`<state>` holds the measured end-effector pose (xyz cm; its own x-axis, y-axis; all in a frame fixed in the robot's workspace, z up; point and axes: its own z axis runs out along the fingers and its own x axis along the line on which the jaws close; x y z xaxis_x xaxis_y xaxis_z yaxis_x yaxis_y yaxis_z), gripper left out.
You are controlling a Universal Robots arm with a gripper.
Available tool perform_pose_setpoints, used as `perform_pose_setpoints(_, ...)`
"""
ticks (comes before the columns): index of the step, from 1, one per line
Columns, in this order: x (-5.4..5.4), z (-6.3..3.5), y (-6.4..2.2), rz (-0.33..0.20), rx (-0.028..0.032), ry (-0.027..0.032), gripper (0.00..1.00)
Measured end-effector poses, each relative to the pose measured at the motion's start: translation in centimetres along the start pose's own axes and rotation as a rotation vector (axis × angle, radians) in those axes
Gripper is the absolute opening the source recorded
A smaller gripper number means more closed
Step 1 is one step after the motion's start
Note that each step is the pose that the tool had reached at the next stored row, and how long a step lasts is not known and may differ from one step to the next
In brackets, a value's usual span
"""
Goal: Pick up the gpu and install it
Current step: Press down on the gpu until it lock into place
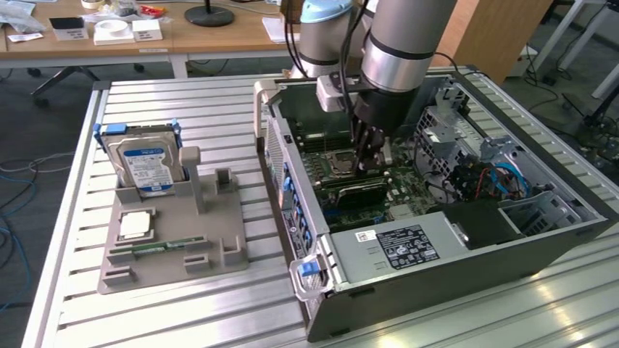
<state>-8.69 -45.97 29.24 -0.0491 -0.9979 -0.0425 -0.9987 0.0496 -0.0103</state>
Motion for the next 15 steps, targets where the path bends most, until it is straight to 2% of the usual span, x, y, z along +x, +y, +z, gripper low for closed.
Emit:
perform_pose_setpoints(5, 0.0, 0.28, 0.00, 0.000, -0.0001, 0.0000, 0.11)
perform_pose_setpoints(11, -0.1, 1.18, 0.02, 0.000, -0.0001, 0.0000, 0.11)
perform_pose_setpoints(15, -0.1, 1.22, 0.02, 0.000, -0.0001, 0.0000, 0.11)
